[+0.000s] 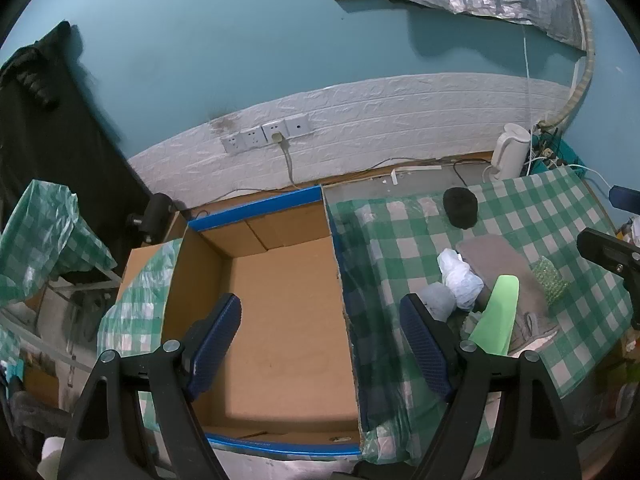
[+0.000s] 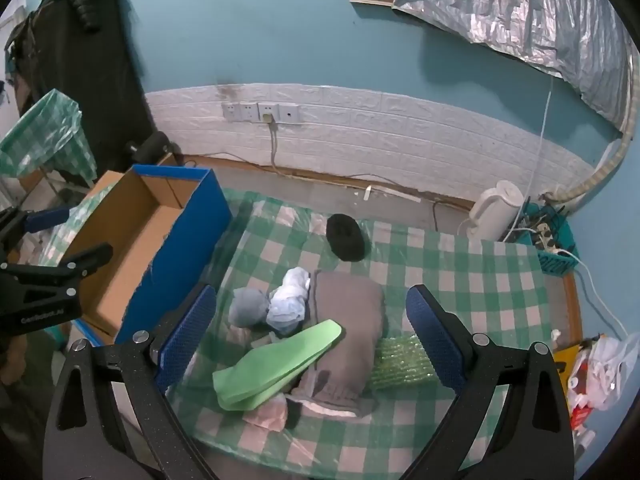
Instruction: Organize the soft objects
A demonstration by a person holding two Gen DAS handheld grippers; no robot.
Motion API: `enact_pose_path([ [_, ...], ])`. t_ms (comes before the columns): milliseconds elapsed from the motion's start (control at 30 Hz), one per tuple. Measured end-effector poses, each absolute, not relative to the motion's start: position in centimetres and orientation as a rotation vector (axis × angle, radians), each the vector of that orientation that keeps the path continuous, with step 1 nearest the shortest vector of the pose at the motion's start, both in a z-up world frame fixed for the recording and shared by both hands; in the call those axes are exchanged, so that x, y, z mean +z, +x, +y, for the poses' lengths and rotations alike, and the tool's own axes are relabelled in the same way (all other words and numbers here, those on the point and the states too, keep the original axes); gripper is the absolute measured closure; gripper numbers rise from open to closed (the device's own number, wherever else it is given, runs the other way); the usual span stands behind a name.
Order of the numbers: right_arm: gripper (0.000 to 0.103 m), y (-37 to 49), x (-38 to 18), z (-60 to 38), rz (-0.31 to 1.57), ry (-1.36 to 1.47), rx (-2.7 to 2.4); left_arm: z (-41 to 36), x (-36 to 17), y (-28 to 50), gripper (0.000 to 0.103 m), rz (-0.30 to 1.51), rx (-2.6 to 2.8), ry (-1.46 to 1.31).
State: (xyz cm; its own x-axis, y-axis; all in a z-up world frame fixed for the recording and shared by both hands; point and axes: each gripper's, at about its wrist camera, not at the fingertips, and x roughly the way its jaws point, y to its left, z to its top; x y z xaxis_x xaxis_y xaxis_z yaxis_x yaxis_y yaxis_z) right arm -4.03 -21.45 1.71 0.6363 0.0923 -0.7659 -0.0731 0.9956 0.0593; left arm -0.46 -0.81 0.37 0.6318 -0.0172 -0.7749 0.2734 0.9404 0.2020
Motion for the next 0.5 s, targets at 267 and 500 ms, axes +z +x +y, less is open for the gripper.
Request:
enact_pose_path([
  [267,0.007,-4.05,1.54,-21.46,0.876,0.021,0.093,-0.84,0.63,-0.15,0.020,0.873,-0.168,0.323],
  [500,0.007,-4.03,1.56,-21.50,0.879,0.019,0.093,-0.93,0.46,-0.13,0.020,0.871,-0.160,0.338],
])
